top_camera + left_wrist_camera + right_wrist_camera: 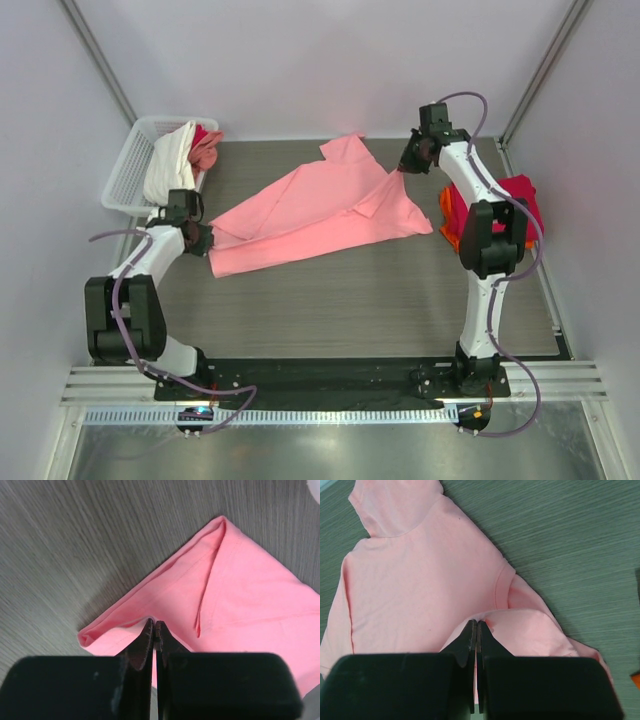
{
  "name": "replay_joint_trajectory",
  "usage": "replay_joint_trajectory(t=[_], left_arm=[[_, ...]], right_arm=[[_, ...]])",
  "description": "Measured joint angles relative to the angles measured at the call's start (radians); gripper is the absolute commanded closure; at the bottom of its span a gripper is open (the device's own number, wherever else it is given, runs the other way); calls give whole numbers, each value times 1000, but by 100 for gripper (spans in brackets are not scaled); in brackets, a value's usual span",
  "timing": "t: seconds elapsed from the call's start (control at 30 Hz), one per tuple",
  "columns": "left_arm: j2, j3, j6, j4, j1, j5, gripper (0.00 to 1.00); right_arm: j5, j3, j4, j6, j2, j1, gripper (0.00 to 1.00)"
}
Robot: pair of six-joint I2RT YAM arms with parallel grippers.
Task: Fold and stack the t-shirts
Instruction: Fold the tshirt
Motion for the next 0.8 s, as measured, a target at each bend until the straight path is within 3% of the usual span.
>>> replay_joint_trajectory(t=[0.17, 0.23, 0.27, 0.3, 0.33, 0.37, 0.5, 0.6, 0.63, 0.67, 0.8], left_arm=[[63, 43, 1, 1, 0, 2, 100], [94, 56, 2, 0, 0, 9, 100], [110, 62, 2, 0, 0, 11, 100], [126, 68, 3, 0, 0, 12, 97], [138, 72, 4, 0, 0, 12, 82], [147, 76, 7, -3, 0, 12, 75], [140, 73, 12, -21, 1, 7, 62], [67, 38, 26, -23, 0, 7, 48], [31, 24, 30, -23, 1, 8, 37], [-6, 10, 37, -24, 1, 10, 33], [-158, -56, 71, -22, 2, 39, 23]], right_arm=[[-6, 44, 1, 6, 34, 0, 98], [-6, 59, 1, 10, 43, 0, 90], [-6, 65, 1, 13, 47, 0, 79], [-6, 73, -1, 18, 50, 0, 36], [-6, 78, 2, 27, 52, 0, 22], [-6, 82, 3, 25, 53, 0, 16], [-1, 25, 43, 28, 31, 0, 19], [11, -187, 103, 48, -73, 0, 25], [13, -277, 130, 60, -126, 0, 27], [14, -360, 140, 73, -174, 0, 29], [29, -669, 257, 148, -385, 0, 31]])
